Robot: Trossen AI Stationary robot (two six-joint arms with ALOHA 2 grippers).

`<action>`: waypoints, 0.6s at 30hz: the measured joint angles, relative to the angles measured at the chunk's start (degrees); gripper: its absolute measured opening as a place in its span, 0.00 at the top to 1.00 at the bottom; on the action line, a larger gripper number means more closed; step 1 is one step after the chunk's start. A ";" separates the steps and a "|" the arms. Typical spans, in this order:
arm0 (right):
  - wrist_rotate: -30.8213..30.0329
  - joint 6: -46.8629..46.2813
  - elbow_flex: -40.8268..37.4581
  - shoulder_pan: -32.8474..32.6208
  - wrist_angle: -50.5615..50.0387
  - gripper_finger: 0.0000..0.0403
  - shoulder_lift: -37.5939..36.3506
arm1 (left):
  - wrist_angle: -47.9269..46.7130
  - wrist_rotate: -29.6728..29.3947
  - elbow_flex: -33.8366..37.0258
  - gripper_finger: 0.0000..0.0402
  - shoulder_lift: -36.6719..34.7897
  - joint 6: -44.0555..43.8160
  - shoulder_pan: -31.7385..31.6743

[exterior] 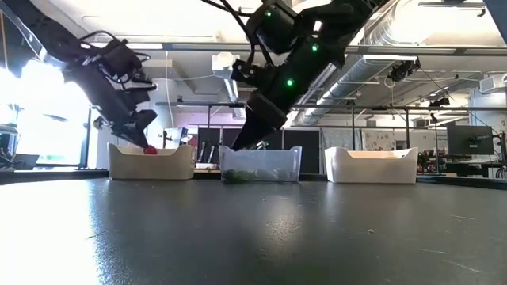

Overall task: Sort produce into baskets
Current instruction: Put the red bell pepper into the gray bin, then return to Home Position

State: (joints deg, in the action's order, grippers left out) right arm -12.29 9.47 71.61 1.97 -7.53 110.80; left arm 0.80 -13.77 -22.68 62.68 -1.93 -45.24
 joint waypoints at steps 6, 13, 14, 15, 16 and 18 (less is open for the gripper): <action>1.72 -0.64 -3.61 0.66 3.08 1.00 0.00 | 2.52 0.42 0.00 0.90 1.48 0.48 -0.68; 1.83 -0.17 -5.09 0.64 5.40 1.00 -0.01 | 3.85 1.26 0.00 0.74 -2.57 1.72 3.12; 1.83 -0.18 -5.09 0.62 5.44 1.00 -0.02 | 3.86 1.28 0.00 0.72 -3.23 2.12 3.93; 1.85 -0.16 -5.09 0.64 5.37 1.00 -0.02 | 3.88 1.28 0.00 0.71 -4.05 2.48 4.84; 1.86 -0.10 -5.09 0.65 5.37 1.00 -0.02 | 4.20 1.28 0.18 0.69 -4.81 2.58 5.72; 1.87 0.47 -5.09 0.76 5.96 1.00 -0.02 | 5.20 1.29 0.70 0.68 -6.17 2.60 7.48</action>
State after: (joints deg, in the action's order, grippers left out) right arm -10.41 9.93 66.52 2.73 -1.57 110.78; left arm 6.00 -12.48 -21.97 56.50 0.67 -37.75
